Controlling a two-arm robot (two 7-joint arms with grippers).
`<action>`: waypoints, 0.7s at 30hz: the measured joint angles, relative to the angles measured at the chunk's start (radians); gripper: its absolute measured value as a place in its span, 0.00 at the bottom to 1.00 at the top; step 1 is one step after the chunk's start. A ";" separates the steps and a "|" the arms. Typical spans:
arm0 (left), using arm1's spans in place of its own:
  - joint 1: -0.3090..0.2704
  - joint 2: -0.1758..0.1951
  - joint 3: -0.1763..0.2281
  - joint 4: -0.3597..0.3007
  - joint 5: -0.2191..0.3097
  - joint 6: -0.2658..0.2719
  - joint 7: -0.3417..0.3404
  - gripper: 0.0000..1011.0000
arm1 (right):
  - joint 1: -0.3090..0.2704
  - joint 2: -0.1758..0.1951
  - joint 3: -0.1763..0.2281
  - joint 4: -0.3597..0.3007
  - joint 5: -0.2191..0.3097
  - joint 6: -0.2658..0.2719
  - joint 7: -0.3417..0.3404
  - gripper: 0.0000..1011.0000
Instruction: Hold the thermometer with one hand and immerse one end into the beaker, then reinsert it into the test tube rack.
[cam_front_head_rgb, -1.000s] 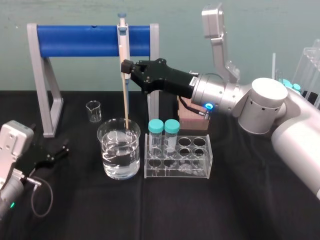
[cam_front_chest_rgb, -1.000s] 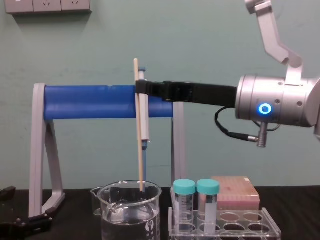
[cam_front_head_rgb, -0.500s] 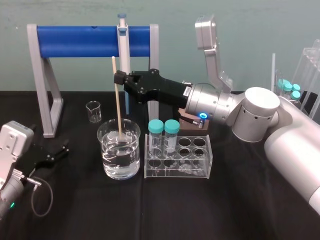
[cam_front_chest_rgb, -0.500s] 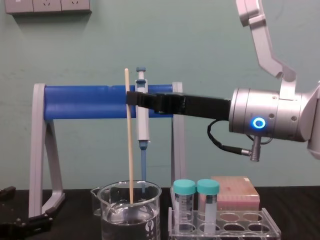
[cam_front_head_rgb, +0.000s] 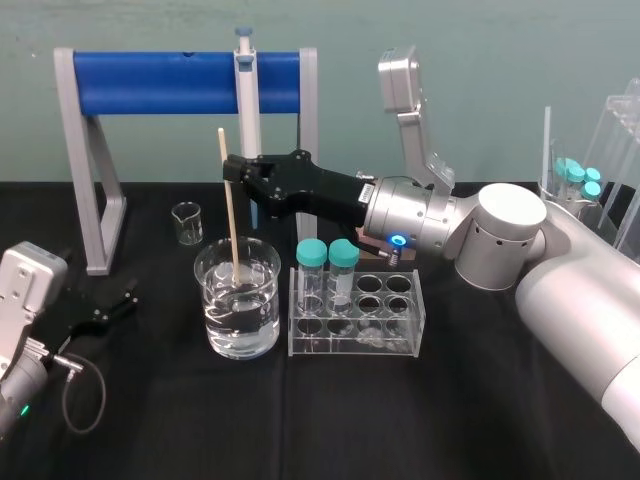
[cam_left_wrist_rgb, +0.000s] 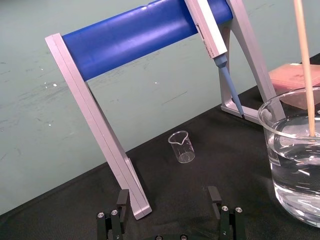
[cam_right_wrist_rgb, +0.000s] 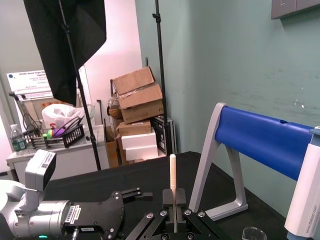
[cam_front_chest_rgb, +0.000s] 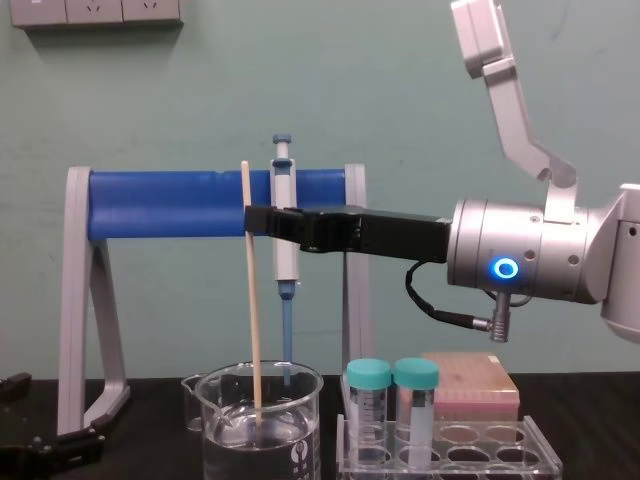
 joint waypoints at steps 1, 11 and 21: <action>0.000 0.000 0.000 0.000 0.000 0.000 0.000 0.99 | 0.002 -0.004 0.000 0.007 -0.006 -0.005 0.002 0.03; 0.000 0.000 0.000 0.000 0.000 0.000 0.000 0.99 | 0.006 -0.021 0.002 0.041 -0.042 -0.032 0.003 0.03; 0.000 0.000 0.000 0.000 0.000 0.000 0.000 0.99 | 0.006 -0.034 0.012 0.070 -0.059 -0.034 0.010 0.03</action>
